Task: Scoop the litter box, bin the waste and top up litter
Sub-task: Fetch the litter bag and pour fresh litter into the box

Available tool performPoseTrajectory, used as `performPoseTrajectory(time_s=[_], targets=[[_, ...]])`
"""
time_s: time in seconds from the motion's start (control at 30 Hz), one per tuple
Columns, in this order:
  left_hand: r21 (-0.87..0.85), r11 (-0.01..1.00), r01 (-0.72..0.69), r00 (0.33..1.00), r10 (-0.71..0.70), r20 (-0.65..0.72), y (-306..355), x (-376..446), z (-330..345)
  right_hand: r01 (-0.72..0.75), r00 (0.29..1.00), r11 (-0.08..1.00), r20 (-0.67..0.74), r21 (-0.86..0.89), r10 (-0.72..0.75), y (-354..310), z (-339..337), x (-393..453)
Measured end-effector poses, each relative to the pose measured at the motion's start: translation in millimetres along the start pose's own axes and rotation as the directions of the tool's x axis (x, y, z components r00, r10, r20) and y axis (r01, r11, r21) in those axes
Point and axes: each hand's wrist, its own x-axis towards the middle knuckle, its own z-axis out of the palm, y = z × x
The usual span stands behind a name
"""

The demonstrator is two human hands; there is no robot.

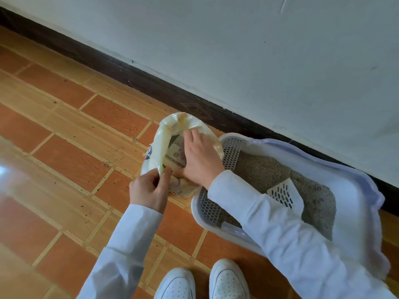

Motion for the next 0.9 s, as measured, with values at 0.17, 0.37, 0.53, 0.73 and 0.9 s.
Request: performPoseTrajectory(time_s=[0.17, 0.37, 0.53, 0.73, 0.9], targets=[[0.012, 0.999, -0.040, 0.999, 0.040, 0.011, -6.1, 3.8, -1.2, 0.079, 0.995, 0.983, 0.067, -0.163, -0.069, -2.1, 31.6, 22.5], [0.030, 0.997, -0.075, 0.996, 0.074, 0.043, -9.8, 4.6, -3.8, 0.097, 0.991, 0.991, 0.097, -0.092, -0.089, -4.5, 48.1, 25.1], [0.030, 0.998, -0.057, 0.997, 0.056, 0.049, -14.5, 7.6, -5.7, -0.088, 0.917, 0.980, 0.399, 0.176, 0.011, 7.4, 33.8, 32.3], [0.054, 0.994, -0.097, 0.992, 0.092, 0.085, -9.1, 6.5, -11.0, -0.434, 0.818, 0.745, 0.568, 0.506, 0.092, 25.5, -1.2, 23.2], [0.087, 0.985, -0.148, 0.987, 0.141, 0.075, -4.6, 7.2, -12.0, -0.521, 0.824, 0.526, 0.556, 0.672, 0.106, 43.9, -19.5, 10.0]])
